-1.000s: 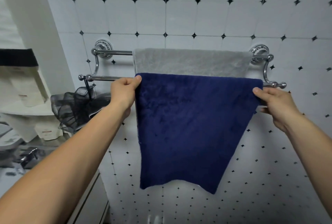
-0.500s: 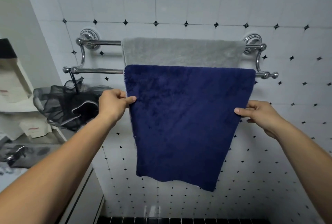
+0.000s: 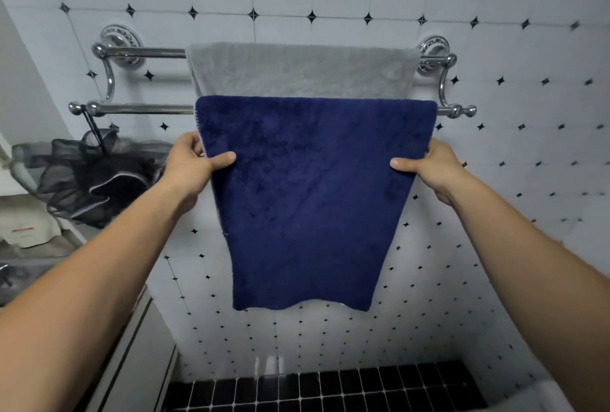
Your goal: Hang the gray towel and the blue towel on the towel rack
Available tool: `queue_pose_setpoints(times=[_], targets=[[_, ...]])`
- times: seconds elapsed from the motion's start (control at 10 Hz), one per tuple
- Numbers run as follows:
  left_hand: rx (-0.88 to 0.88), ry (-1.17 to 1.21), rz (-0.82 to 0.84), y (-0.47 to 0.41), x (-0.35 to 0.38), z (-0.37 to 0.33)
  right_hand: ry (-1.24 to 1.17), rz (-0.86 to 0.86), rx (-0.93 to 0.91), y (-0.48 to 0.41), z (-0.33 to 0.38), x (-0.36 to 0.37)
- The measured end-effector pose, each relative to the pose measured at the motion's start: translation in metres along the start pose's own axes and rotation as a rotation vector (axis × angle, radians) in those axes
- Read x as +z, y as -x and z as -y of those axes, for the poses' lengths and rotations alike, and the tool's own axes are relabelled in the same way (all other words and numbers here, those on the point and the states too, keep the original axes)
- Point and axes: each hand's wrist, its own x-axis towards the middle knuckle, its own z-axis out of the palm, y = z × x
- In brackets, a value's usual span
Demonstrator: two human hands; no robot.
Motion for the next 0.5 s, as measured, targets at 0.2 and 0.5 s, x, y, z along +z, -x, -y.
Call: queue_pose_setpoints(times=[0.2, 0.5], targets=[[-0.013, -0.030, -0.033, 0.000, 0.002, 0.010, 0.002, -0.079, 0.027, -0.005, -0.012, 0.002], [-0.349, -0.106, -0.118, 0.068, 0.000, 0.090, -0.067, -0.267, 0.195, 0.069, -0.088, 0.042]])
